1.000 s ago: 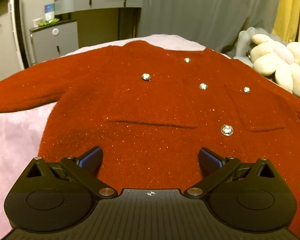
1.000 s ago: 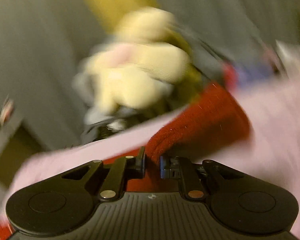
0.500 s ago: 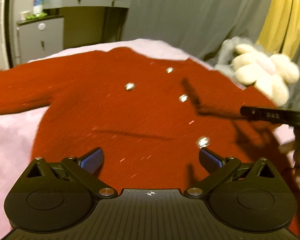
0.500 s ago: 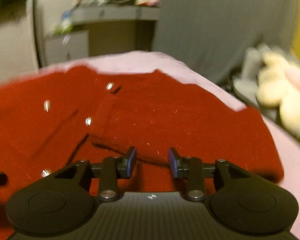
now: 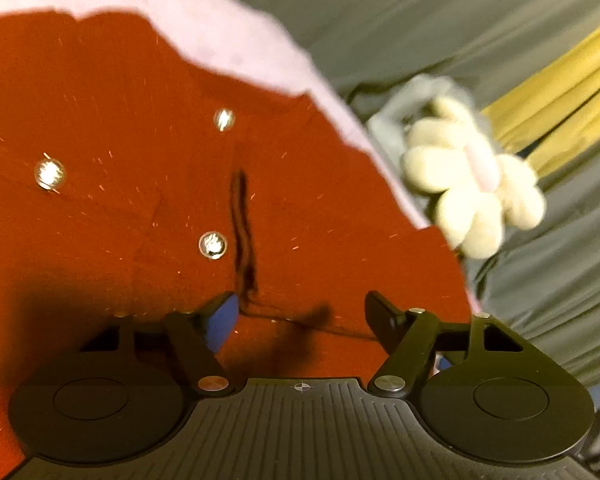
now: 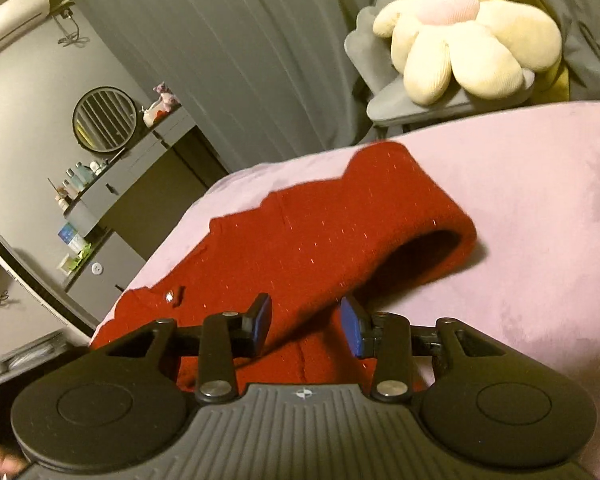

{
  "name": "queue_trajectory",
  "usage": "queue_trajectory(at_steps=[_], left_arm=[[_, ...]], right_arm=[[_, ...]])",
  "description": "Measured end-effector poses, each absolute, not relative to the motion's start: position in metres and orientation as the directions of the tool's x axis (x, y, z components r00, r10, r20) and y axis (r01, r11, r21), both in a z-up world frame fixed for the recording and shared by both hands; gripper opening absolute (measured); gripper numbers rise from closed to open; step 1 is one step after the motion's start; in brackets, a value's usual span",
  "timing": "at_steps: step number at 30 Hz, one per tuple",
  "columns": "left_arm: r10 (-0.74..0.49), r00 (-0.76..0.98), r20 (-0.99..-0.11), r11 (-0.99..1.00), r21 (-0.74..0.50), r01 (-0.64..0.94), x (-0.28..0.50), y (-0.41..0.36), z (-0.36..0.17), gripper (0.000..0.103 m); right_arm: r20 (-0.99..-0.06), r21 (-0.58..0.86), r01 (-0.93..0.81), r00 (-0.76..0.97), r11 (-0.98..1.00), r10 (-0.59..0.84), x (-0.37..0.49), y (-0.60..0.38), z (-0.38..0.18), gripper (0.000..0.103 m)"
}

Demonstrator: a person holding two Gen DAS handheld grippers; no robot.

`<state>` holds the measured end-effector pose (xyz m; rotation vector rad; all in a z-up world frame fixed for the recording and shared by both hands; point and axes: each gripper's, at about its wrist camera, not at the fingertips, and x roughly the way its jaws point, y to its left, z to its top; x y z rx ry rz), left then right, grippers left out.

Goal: Fold small clothes

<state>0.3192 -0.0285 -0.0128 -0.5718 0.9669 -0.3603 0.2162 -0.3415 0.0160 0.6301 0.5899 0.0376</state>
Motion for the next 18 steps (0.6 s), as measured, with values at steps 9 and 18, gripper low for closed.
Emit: queue_trajectory(at_steps=[9,18], left_arm=[[-0.494,0.514,-0.702,0.796,-0.603,-0.059,0.355,-0.039,-0.037,0.029],[-0.376,0.668,-0.643,0.902,-0.419,0.104,0.346,-0.018,0.025,0.021]], right_arm=[[-0.494,0.621,0.187,0.847,0.761,0.196,0.218,-0.364,0.004,0.039],[-0.467,0.640,0.205,0.869,0.740,0.163,0.215,-0.371,0.001,0.039]])
